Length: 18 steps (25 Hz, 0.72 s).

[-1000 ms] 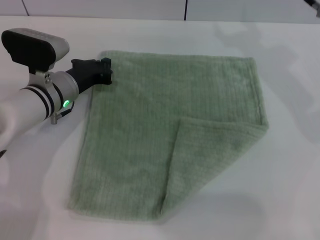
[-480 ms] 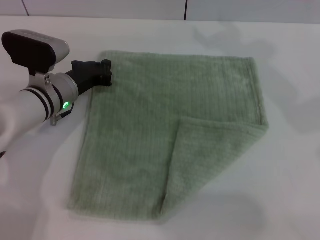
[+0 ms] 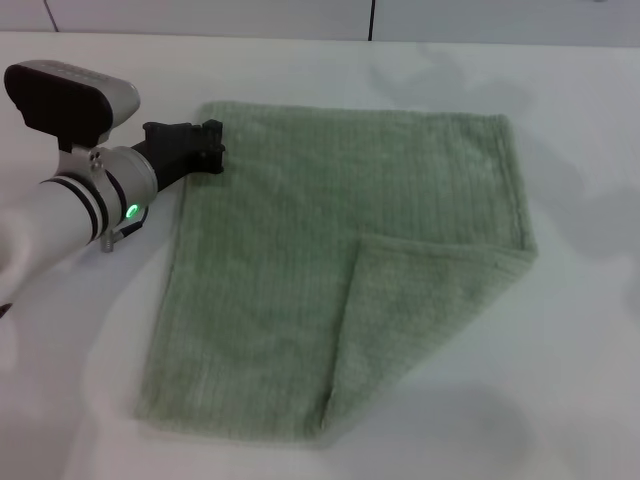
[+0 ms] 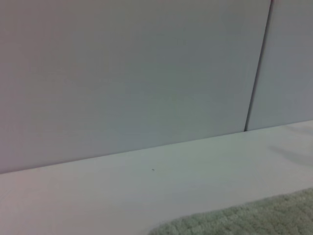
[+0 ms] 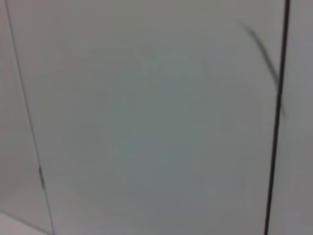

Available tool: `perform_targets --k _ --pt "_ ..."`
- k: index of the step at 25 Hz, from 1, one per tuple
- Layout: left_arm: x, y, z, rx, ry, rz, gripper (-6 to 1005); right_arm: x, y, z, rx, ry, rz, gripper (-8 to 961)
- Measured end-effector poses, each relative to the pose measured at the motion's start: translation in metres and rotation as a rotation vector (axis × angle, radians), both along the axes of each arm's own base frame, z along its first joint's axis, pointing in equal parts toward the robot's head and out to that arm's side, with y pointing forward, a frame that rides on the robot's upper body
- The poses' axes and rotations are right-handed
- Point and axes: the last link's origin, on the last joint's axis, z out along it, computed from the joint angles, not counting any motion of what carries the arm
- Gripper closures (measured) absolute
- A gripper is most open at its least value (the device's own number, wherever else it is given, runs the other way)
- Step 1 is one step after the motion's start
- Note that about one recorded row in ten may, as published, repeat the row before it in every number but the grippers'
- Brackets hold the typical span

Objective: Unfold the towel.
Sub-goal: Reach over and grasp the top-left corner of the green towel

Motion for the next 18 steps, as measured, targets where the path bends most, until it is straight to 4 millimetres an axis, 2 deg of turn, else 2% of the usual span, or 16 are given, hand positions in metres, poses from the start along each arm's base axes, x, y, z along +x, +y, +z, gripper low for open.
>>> perform_targets --k 6,11,18 --pt "0.0033 0.0002 -0.0028 -0.015 0.011 -0.017 1001 -0.0056 -0.0034 -0.0035 -0.048 -0.049 0.004 139" --pt "0.0042 0.0004 -0.0033 -0.017 0.011 -0.019 1001 -0.0048 -0.0043 -0.0038 -0.070 -0.055 0.010 139" --pt "0.0038 0.0000 -0.0036 -0.018 0.011 -0.018 1001 -0.0007 -0.0079 -0.0074 -0.188 -0.057 0.014 139"
